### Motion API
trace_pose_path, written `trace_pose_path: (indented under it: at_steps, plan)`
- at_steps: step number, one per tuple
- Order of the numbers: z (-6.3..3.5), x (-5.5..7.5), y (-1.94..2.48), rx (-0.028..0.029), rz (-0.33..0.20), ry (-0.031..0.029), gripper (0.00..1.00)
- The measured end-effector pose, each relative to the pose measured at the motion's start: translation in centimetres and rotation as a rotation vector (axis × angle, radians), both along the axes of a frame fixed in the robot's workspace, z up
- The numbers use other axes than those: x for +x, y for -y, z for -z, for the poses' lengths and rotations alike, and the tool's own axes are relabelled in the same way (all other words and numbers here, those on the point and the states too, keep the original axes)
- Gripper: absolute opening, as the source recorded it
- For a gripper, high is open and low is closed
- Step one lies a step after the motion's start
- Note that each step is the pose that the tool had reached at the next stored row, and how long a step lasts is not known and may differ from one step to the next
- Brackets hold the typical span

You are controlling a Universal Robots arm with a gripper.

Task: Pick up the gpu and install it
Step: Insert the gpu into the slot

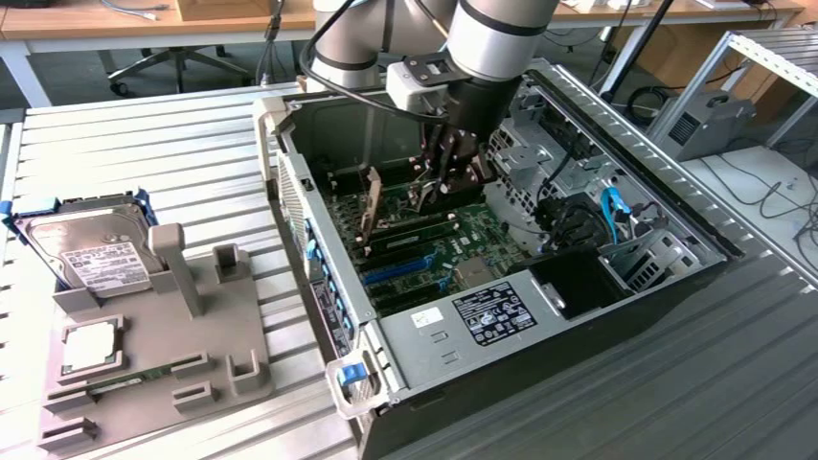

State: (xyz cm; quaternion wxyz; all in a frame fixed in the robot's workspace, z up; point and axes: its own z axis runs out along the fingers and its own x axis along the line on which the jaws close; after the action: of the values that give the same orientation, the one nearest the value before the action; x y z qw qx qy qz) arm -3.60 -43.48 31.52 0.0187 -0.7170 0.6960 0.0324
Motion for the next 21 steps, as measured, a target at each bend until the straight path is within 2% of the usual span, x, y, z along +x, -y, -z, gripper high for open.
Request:
trace_pose_path:
  at_steps: [6,21]
  plan:
    - [0.05,-0.2,0.31,0.0000,0.000,0.0000,0.26]
    - [0.13,-0.5,2.05,-0.0001,0.000,0.0000,0.26]
